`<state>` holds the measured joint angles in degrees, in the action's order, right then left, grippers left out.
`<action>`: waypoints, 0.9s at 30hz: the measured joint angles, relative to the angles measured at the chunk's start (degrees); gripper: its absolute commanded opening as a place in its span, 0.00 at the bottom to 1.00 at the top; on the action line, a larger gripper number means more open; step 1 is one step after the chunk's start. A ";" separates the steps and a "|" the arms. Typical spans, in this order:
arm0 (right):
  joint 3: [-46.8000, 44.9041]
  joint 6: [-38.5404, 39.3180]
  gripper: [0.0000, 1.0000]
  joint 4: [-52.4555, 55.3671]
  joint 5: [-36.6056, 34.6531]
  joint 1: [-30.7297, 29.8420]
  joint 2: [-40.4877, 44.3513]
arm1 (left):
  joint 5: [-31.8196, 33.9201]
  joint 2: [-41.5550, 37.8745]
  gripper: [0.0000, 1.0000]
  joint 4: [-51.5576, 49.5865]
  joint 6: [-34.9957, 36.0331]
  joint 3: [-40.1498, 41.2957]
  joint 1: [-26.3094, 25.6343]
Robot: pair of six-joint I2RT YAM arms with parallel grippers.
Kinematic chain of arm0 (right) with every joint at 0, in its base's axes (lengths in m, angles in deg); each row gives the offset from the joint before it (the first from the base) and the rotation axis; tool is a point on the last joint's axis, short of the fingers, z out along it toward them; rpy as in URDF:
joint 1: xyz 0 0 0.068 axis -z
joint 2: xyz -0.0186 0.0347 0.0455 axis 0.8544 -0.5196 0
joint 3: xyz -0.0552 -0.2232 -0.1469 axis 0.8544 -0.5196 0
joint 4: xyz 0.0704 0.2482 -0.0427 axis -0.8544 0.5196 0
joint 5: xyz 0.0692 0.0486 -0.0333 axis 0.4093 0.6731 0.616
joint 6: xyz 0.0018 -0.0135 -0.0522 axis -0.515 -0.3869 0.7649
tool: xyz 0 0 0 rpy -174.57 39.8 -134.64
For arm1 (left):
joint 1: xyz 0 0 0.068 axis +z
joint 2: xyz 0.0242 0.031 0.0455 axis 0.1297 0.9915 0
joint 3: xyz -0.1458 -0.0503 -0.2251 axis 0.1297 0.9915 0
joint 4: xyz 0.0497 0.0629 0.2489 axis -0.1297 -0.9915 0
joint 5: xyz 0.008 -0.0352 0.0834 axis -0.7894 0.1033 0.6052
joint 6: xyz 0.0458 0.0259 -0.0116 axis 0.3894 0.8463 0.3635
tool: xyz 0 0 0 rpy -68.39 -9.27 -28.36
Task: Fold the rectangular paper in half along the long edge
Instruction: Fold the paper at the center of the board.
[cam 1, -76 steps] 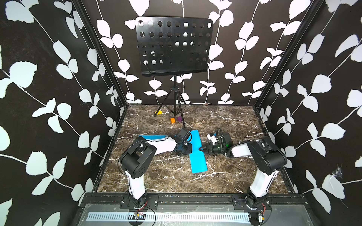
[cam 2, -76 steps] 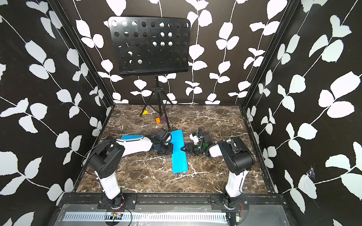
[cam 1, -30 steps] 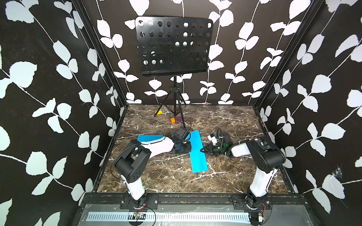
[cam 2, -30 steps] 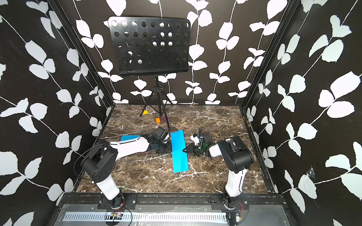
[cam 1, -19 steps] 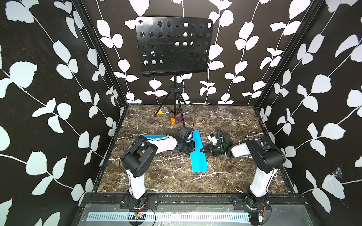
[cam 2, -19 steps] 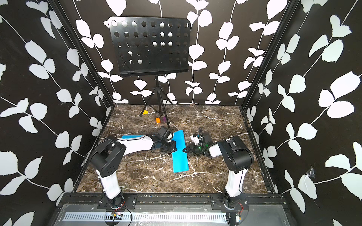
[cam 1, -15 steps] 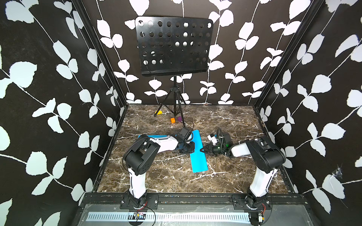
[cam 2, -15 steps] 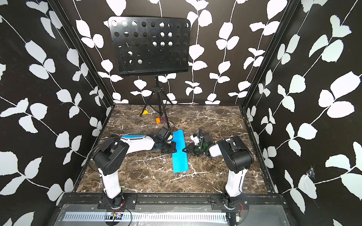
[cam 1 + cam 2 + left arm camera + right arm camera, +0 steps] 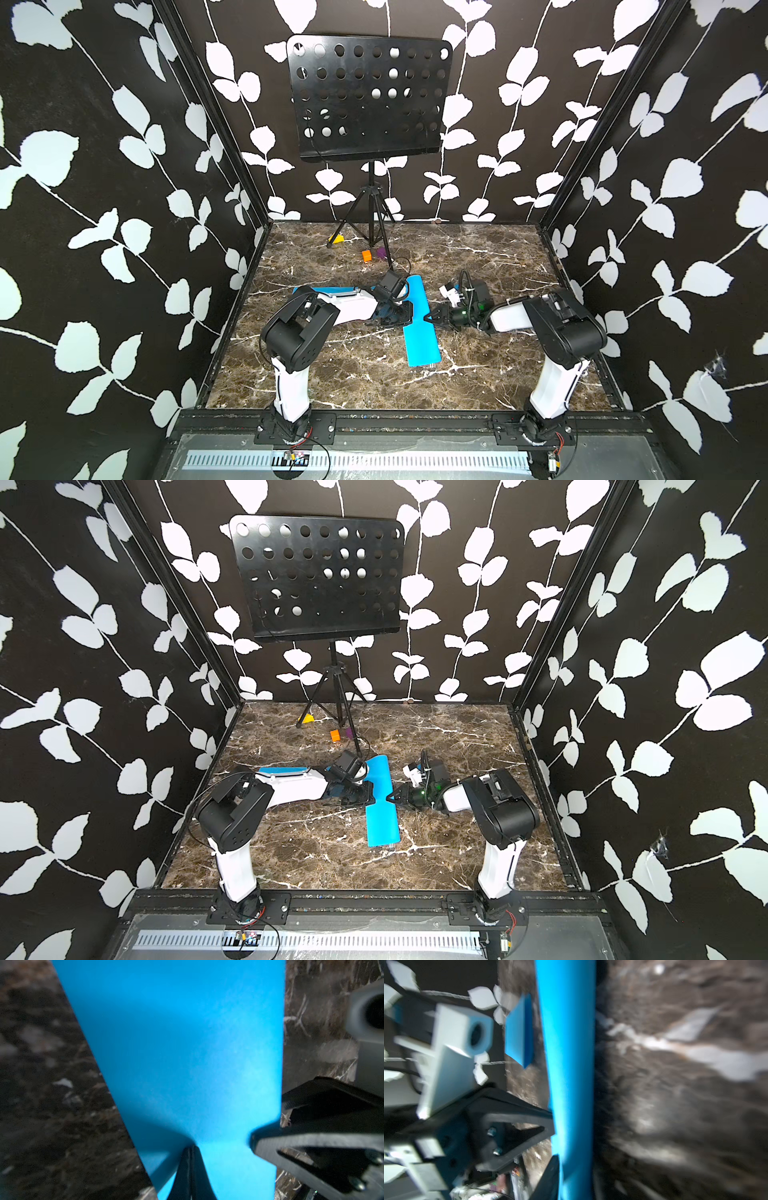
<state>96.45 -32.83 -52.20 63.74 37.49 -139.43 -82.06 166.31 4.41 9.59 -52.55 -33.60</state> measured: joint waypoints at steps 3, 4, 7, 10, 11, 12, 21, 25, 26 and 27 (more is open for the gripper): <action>-0.02 0.22 0.00 1.70 -0.85 0.17 0.00 | -0.02 0.00 0.00 0.04 0.02 0.00 0.00; -0.02 0.13 0.00 1.81 -0.90 0.17 0.00 | -0.02 0.00 0.00 0.09 0.07 0.00 0.00; -0.02 0.31 0.00 1.86 -0.92 0.17 0.00 | -0.04 0.00 0.00 0.24 0.20 0.11 -0.02; 0.02 0.24 0.25 1.95 -0.90 0.20 0.00 | -0.09 0.00 0.00 0.42 0.22 0.22 0.00; 0.07 0.33 0.32 1.79 -0.39 0.24 0.00 | -0.11 0.00 0.00 0.44 0.22 0.22 0.00; 0.57 0.37 0.36 1.77 0.26 0.26 0.15 | -0.13 0.00 0.00 0.46 0.24 0.22 0.00; 7.21 2.97 0.14 6.23 -1.33 1.40 -2.12 | -0.26 0.00 0.00 0.87 0.39 0.50 0.00; 8.81 4.04 0.00 8.17 -1.29 2.01 -3.13 | -0.37 0.00 0.00 1.44 0.39 0.70 0.00; 8.83 4.15 0.00 8.39 -1.25 2.08 -3.15 | -0.42 0.00 0.00 1.55 0.39 0.76 0.00; 8.81 4.26 0.00 8.61 -1.22 2.12 -3.15 | -0.48 0.00 0.00 1.62 0.39 0.76 0.00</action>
<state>105.26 -28.57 -43.59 62.52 39.61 -142.57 -82.54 166.31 6.03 9.98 -51.78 -33.60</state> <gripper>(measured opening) 0.047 0.047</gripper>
